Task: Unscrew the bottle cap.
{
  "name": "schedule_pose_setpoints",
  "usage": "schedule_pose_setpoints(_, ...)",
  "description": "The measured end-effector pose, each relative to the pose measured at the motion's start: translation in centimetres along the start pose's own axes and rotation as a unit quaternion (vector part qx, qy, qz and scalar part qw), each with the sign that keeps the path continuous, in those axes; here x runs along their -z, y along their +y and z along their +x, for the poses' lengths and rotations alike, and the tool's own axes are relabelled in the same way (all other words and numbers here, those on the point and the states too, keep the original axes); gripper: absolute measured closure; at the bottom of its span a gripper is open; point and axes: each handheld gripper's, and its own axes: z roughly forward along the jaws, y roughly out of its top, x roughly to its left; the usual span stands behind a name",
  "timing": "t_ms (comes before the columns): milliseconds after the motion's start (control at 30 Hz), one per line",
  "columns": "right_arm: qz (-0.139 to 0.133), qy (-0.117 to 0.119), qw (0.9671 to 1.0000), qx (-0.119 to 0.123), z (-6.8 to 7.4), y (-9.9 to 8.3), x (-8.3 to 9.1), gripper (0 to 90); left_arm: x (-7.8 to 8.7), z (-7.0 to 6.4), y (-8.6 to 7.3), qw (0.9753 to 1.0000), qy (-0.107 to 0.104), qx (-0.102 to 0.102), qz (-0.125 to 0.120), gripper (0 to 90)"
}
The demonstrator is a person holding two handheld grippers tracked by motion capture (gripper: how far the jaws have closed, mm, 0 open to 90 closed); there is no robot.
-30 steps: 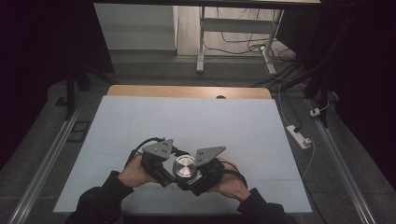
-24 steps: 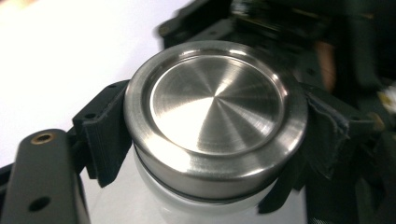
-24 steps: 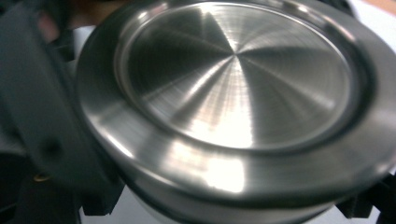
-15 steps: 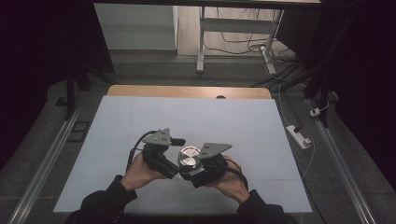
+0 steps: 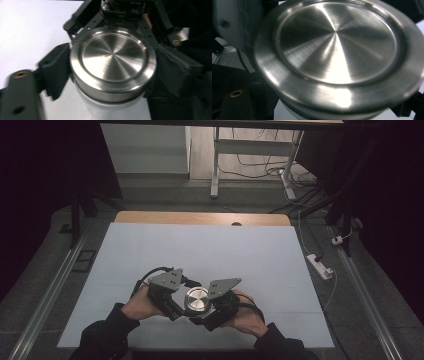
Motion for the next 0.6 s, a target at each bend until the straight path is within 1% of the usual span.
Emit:
schedule_pose_setpoints(67,-0.002,-0.009,1.0,-0.001,-0.2,0.0,0.1,14.9,-0.2,-0.1,0.2,0.9997,0.02,0.013,-0.003,20.4)
schedule_pose_setpoints(100,-0.004,-0.015,0.9998,-0.01,-0.3,0.0,0.2,14.9,-0.3,-0.1,0.3,0.9993,0.031,0.02,-0.005,20.4)
schedule_pose_setpoints(167,-0.007,-0.032,0.9992,-0.022,-0.5,-0.1,0.3,14.9,-0.7,-0.2,0.4,0.9974,0.058,0.042,-0.009,20.4)
schedule_pose_setpoints(200,-0.008,-0.039,0.9988,-0.03,-0.7,-0.1,0.4,14.9,-0.9,-0.3,0.5,0.9957,0.075,0.054,-0.011,20.4)
schedule_pose_setpoints(267,-0.01,-0.059,0.997,-0.049,-1.0,-0.2,0.4,14.9,-1.4,-0.5,0.8,0.9908,0.112,0.076,-0.011,20.4)
schedule_pose_setpoints(333,-0.014,-0.078,0.9949,-0.062,-1.4,-0.4,0.4,14.9,-2.1,-1.0,1.1,0.9835,0.153,0.096,-0.01,20.4)
schedule_pose_setpoints(367,-0.015,-0.087,0.9937,-0.069,-1.5,-0.4,0.4,14.9,-2.3,-1.1,1.3,0.9803,0.169,0.102,-0.009,20.4)
schedule_pose_setpoints(400,-0.015,-0.096,0.9925,-0.074,-1.6,-0.5,0.4,14.9,-2.5,-1.2,1.4,0.9787,0.177,0.105,-0.007,20.3)
schedule_pose_setpoints(433,-0.016,-0.102,0.9917,-0.078,-1.6,-0.5,0.4,14.9,-2.5,-1.1,1.5,0.9787,0.176,0.106,-0.006,20.2)
schedule_pose_setpoints(467,-0.019,-0.102,0.9915,-0.078,-1.7,-0.5,0.4,14.9,-2.3,-0.9,1.5,0.9805,0.165,0.107,-0.012,19.6)
schedule_pose_setpoints(500,-0.02,-0.101,0.9916,-0.079,-1.7,-0.5,0.5,14.9,-1.9,-0.7,1.5,0.9824,0.15,0.109,-0.025,17.4)
schedule_pose_setpoints(567,-0.023,-0.094,0.9927,-0.072,-1.5,-0.4,0.7,14.9,-0.8,-0.2,1.4,0.9845,0.124,0.115,-0.046,10.3)
schedule_pose_setpoints(600,-0.025,-0.089,0.9935,-0.067,-1.4,-0.4,0.8,14.9,-0.1,0.0,1.4,0.9853,0.117,0.113,-0.053,8.2)
